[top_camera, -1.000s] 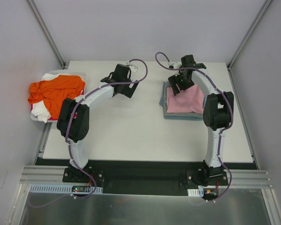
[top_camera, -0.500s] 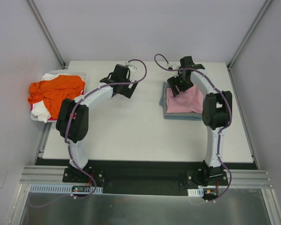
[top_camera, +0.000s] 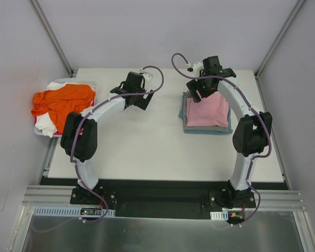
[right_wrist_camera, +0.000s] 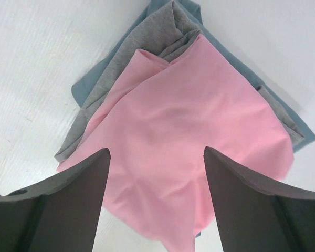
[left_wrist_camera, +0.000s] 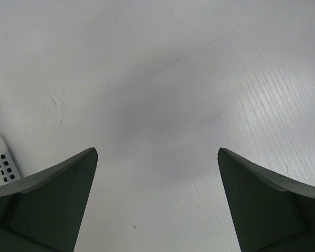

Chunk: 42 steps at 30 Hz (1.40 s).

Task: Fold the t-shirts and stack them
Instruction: Neatly place the folded tshirt to the corner

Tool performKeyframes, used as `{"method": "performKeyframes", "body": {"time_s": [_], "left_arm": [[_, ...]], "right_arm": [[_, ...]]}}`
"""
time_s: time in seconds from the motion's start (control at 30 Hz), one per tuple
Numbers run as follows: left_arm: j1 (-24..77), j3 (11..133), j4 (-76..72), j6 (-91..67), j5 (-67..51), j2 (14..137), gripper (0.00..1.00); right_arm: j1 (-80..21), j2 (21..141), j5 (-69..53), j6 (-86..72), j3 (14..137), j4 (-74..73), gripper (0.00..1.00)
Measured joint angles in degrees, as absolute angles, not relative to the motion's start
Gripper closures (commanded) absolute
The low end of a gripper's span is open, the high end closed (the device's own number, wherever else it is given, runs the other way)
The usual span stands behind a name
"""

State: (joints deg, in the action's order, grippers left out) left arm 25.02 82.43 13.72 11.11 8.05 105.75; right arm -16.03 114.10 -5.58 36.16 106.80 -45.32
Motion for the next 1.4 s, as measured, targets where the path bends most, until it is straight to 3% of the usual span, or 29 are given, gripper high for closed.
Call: {"method": "performKeyframes", "body": {"time_s": [0.2,0.43,0.97,1.4], "left_arm": [[25.0,81.8,13.5,11.2,8.1,104.7,0.01],[25.0,81.6,12.9,11.2,8.1,104.3,0.01],[24.6,80.0,12.2,11.2,8.0,103.7,0.01],[24.6,78.8,11.8,11.2,8.0,103.5,0.01]], "right_arm": [[-16.8,106.0,-3.1,36.2,100.0,-45.3,0.2],[-16.8,104.6,0.1,36.3,91.1,-45.1,0.15],[-16.7,106.0,1.3,36.6,88.7,-42.3,0.14],[-14.9,118.3,-1.6,37.2,95.4,-44.5,0.12]]}}
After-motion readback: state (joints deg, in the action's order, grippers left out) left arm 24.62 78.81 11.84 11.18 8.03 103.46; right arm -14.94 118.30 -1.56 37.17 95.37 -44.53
